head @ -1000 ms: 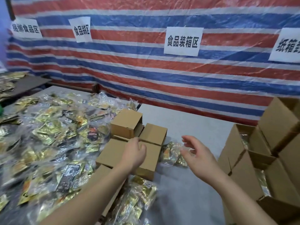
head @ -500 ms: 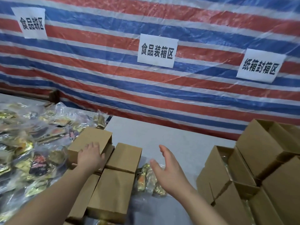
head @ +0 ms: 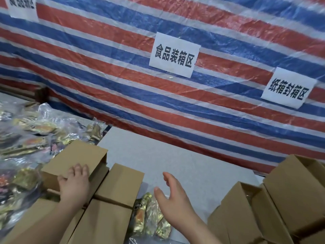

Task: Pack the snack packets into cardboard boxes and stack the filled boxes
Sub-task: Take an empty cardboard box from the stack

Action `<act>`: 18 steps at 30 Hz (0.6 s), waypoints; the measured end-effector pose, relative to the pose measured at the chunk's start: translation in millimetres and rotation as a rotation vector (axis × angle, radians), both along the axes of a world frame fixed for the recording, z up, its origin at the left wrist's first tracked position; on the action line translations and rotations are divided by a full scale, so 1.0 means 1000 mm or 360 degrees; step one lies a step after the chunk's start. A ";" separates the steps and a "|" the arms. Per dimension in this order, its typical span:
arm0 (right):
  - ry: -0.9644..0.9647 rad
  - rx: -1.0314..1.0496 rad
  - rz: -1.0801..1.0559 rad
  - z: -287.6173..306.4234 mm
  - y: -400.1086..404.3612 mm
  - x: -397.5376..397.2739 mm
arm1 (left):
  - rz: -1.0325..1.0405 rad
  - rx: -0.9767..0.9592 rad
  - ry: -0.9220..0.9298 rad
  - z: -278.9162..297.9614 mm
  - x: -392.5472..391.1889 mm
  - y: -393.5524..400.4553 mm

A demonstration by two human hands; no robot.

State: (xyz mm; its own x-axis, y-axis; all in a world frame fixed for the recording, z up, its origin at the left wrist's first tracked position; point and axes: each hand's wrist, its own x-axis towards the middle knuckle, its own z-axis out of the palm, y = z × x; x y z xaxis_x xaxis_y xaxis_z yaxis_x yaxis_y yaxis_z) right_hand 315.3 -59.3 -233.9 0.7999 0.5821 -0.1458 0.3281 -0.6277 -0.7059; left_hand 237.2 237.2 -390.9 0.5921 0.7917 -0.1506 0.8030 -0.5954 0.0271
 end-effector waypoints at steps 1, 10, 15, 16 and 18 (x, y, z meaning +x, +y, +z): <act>-0.0008 -0.0024 0.0026 -0.001 0.000 0.001 | 0.0051 -0.0039 -0.0033 0.009 -0.003 0.001; -0.0277 0.0004 0.0085 0.067 -0.012 0.020 | -0.0001 -0.0268 -0.0826 0.176 -0.048 -0.022; -0.0446 0.0093 0.0127 0.130 -0.022 0.004 | -0.0360 -0.0570 -0.1110 0.269 -0.065 -0.095; -0.0472 0.0078 0.0156 0.141 -0.029 -0.002 | -0.0433 -0.0640 -0.1163 0.282 -0.066 -0.113; -0.0561 0.0026 0.0178 0.158 -0.046 -0.012 | -0.0544 -0.0836 -0.1251 0.303 -0.067 -0.146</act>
State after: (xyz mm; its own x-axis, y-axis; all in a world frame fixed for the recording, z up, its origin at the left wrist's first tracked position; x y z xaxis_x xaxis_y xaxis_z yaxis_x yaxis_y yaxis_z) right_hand 303.2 -105.0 -75.9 0.7308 0.6687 0.1374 0.6188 -0.5640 -0.5468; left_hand 170.0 91.1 -87.8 0.8568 0.5060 0.0996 0.2322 -0.5509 0.8016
